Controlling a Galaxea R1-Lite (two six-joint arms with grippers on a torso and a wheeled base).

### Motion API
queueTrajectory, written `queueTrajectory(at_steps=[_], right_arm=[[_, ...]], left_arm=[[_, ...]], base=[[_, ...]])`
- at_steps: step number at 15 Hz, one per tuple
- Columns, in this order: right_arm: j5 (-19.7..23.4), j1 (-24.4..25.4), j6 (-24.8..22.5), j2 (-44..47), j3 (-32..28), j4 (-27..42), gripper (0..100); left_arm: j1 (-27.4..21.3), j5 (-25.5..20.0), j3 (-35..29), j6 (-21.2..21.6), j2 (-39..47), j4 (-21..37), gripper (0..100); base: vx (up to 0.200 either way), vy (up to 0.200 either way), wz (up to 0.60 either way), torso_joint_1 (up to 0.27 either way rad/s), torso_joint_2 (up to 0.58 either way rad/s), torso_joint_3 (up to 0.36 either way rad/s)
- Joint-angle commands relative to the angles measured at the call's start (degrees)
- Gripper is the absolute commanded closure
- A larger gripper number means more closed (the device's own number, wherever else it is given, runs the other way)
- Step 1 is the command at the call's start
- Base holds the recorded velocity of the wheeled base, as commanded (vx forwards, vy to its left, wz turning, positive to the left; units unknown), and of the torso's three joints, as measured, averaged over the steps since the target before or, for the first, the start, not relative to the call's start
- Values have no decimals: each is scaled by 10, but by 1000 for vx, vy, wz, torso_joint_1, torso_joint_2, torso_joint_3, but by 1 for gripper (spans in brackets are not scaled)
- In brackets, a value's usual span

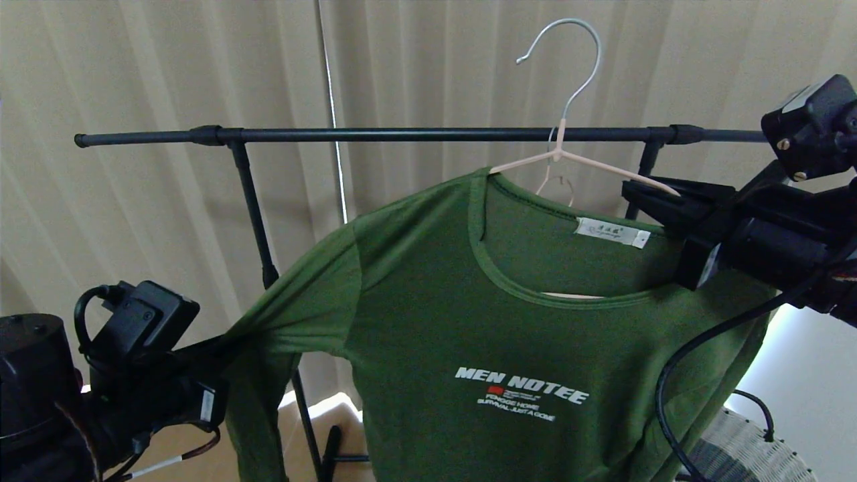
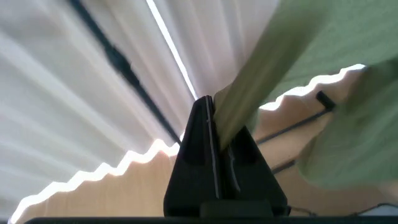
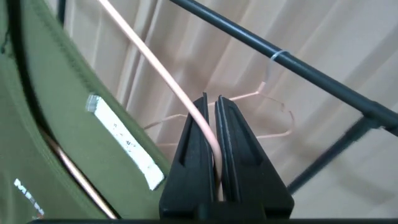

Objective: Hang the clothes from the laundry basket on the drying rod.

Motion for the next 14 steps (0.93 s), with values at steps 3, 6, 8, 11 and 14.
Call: queueTrajectory(at_steps=[3, 6, 8, 11, 14], right_arm=[[-1, -7, 0, -3, 0, 1, 100], [-1, -7, -1, -1, -1, 4, 100], [-7, -12, -1, -2, 0, 18, 100], [-30, -18, -1, -4, -14, 77, 100], [-63, -20, -2, -2, -12, 87, 100]], left_arm=[[13, 3, 1, 1, -3, 0, 100], [9, -1, 0, -1, -17, 0, 0], [9, -1, 6, -11, -35, 0, 0], [-5, -1, 5, -59, -85, 2, 0], [-12, -1, 7, -67, -140, 5, 0]], base=[[0, 0, 0, 0, 0, 0], [0, 0, 0, 0, 0, 0], [0, 0, 0, 0, 0, 0], [0, 0, 0, 0, 0, 0], [0, 0, 0, 0, 0, 0]])
